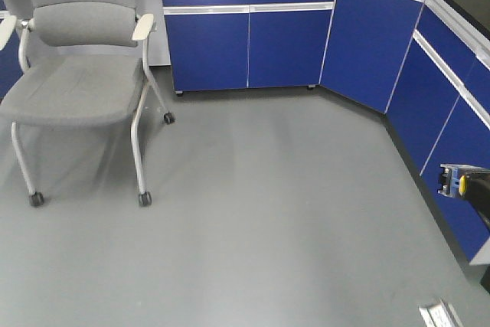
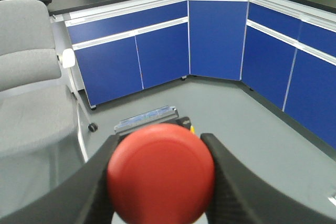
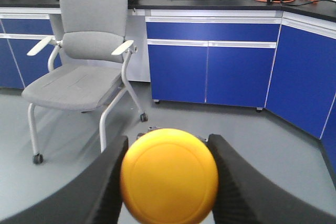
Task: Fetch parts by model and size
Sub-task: 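Drive the base to the bench with the red tray, holding both buttons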
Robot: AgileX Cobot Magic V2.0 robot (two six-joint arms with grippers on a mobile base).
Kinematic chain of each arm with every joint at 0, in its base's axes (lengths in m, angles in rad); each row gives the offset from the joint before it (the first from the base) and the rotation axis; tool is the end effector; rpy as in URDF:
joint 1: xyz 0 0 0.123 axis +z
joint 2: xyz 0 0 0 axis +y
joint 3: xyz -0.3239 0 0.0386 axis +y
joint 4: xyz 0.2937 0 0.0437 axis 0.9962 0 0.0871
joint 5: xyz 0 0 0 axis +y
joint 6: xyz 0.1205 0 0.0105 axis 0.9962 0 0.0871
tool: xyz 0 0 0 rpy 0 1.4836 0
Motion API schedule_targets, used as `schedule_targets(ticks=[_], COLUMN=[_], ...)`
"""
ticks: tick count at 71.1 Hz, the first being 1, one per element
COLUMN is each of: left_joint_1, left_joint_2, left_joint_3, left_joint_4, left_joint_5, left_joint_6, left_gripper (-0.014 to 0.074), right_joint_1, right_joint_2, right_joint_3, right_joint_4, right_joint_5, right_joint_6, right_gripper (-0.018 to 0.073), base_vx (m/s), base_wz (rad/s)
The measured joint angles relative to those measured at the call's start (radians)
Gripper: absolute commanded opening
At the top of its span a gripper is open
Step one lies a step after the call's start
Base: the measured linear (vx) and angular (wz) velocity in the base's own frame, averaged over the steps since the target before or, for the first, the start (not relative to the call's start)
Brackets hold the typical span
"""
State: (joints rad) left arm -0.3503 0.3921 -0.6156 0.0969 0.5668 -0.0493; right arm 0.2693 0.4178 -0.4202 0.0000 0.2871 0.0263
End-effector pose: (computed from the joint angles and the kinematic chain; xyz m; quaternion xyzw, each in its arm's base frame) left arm 0.1046 -0.0315 0.3598 0.1348 0.7793 -0.0765 0.6072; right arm 0.1271 0.0351 0.3103 -0.0937 0.7677 0.0934 0.6270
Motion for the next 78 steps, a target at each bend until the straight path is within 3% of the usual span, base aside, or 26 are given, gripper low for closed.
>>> schedule_targets(ticks=[40,78], left_joint_1=[0.000,0.000], left_joint_2=[0.000,0.000], left_joint_3=[0.000,0.000], left_joint_4=[0.000,0.000], left_joint_5=[0.001,0.001], left_joint_6=[0.000,0.000], left_gripper=[-0.0006,-0.0006], right_joint_1=[0.000,0.000], right_joint_2=[0.000,0.000], right_joint_3=[0.000,0.000], right_joint_4=[0.000,0.000], right_joint_5=[0.000,0.000], right_joint_6=[0.000,0.000], right_gripper=[-0.0010,-0.0010], base_vx=[0.42,0.30], base_wz=[-0.12,-0.81])
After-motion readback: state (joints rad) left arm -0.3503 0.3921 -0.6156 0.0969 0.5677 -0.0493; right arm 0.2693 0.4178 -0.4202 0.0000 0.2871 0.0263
